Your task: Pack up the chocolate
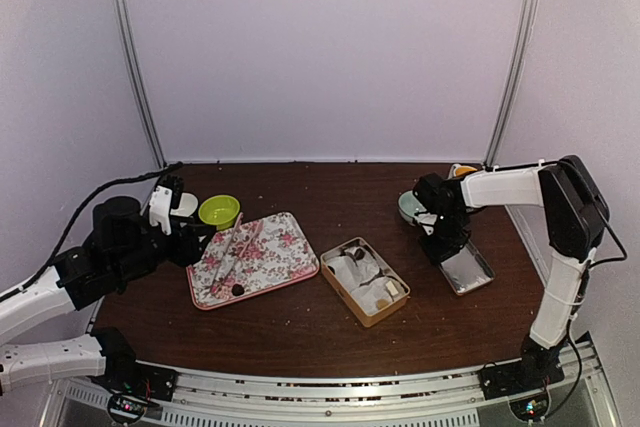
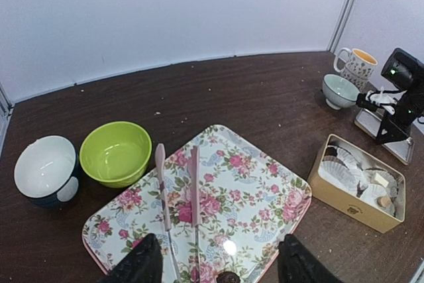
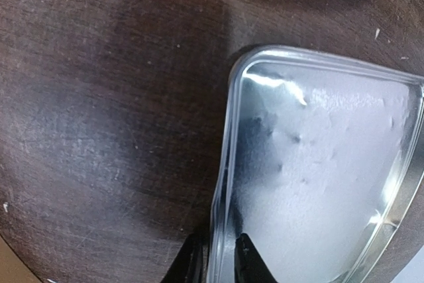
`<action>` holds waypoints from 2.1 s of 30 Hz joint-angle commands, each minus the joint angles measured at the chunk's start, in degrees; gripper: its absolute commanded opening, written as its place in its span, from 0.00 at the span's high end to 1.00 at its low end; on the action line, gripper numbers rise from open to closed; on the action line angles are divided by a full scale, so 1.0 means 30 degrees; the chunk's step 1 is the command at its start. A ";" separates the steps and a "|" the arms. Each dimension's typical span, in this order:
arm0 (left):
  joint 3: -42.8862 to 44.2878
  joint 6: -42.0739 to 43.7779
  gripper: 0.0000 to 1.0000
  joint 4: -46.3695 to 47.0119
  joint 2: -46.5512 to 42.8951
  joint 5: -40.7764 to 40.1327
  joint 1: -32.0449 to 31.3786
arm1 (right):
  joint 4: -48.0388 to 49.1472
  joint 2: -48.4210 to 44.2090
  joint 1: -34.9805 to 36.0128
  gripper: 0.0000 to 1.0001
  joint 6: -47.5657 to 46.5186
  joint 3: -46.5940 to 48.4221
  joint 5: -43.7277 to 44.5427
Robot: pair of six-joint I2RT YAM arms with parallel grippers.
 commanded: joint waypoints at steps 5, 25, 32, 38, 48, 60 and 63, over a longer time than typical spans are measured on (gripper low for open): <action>-0.0371 0.0257 0.38 0.0983 -0.0281 -0.0148 0.0067 | -0.1831 0.1167 0.0144 0.97 -0.0365 0.1559 0.0916; 0.0085 0.1411 0.25 0.2889 0.0783 0.1963 0.0067 | -0.1845 -0.9677 0.0137 1.00 0.0959 0.0009 -0.4672; 0.0789 -0.0424 0.25 0.6746 0.3076 0.5942 -0.0002 | 0.5702 -1.3849 0.0210 1.00 0.4358 -0.0301 -1.3409; 0.2700 -0.3472 0.28 0.9641 0.5234 0.9533 -0.0086 | 2.1163 -1.5744 0.0996 1.00 1.1158 -0.2923 -1.7179; 0.5351 -1.4603 0.29 1.9179 0.8267 1.3946 -0.0123 | 3.8251 -1.1348 0.3085 1.00 2.1897 0.0853 -1.8104; 0.6766 -2.0064 0.24 2.6158 1.0024 1.3478 -0.1063 | 3.5443 -1.0184 0.6319 1.00 1.7795 0.2550 -1.7142; 0.6929 -2.0082 0.23 2.6120 0.9963 1.3578 -0.1350 | 3.5355 -0.9742 0.6538 1.00 1.7802 0.2955 -1.7333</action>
